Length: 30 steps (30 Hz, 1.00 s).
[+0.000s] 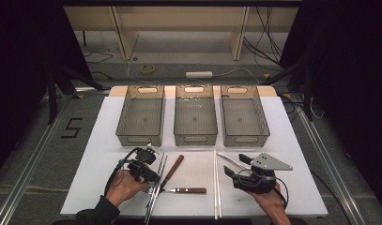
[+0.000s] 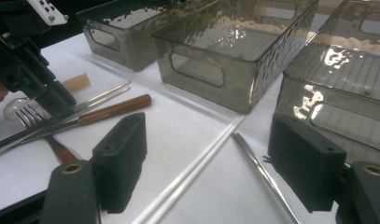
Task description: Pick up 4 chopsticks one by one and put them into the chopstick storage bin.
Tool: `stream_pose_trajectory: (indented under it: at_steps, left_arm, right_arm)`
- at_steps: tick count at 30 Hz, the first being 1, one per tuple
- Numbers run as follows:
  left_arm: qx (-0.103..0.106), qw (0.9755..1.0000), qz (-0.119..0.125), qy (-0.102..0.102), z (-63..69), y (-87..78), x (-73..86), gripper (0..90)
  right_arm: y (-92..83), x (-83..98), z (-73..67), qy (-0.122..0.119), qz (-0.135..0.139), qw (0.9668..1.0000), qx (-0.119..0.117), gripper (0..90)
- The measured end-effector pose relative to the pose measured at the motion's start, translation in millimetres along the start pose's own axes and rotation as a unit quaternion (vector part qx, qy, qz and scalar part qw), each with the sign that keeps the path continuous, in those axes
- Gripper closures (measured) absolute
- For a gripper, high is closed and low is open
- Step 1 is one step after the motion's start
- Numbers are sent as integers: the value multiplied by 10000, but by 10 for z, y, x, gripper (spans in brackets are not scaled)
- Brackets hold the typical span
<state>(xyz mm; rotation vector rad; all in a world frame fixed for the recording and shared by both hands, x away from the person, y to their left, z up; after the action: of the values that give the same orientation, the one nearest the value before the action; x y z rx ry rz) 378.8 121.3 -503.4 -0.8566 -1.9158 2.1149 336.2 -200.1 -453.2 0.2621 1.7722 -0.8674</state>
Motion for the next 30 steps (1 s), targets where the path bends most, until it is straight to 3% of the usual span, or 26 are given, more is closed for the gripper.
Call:
stream_pose_trajectory:
  at_steps: [7,16,30]
  left_arm:
    - [-132,9997,-56,194,51,-4,0,630]
    - [-310,9993,-11,224,41,1,1,728]
    - [-261,9996,16,55,2,1,6,786]
  right_arm:
    - [-4,-2,1,4,7,10000,3,292]
    - [0,-1,2,-4,-4,10000,9,294]
    - [-1,-6,-1,-13,-7,10000,11,295]
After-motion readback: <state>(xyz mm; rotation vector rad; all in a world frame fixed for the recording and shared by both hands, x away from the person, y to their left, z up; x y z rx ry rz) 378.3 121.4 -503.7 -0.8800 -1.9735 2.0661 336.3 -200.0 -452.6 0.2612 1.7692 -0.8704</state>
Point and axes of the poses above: each handheld gripper's, and its own axes: y roughly forward along the jaws, x roughly out of its underside, z roughly to its right, the point moved 4 cm from there along y, roughly forward along the jaws, and after that the axes turned 10 degrees about -x, right-handed, at the moved point
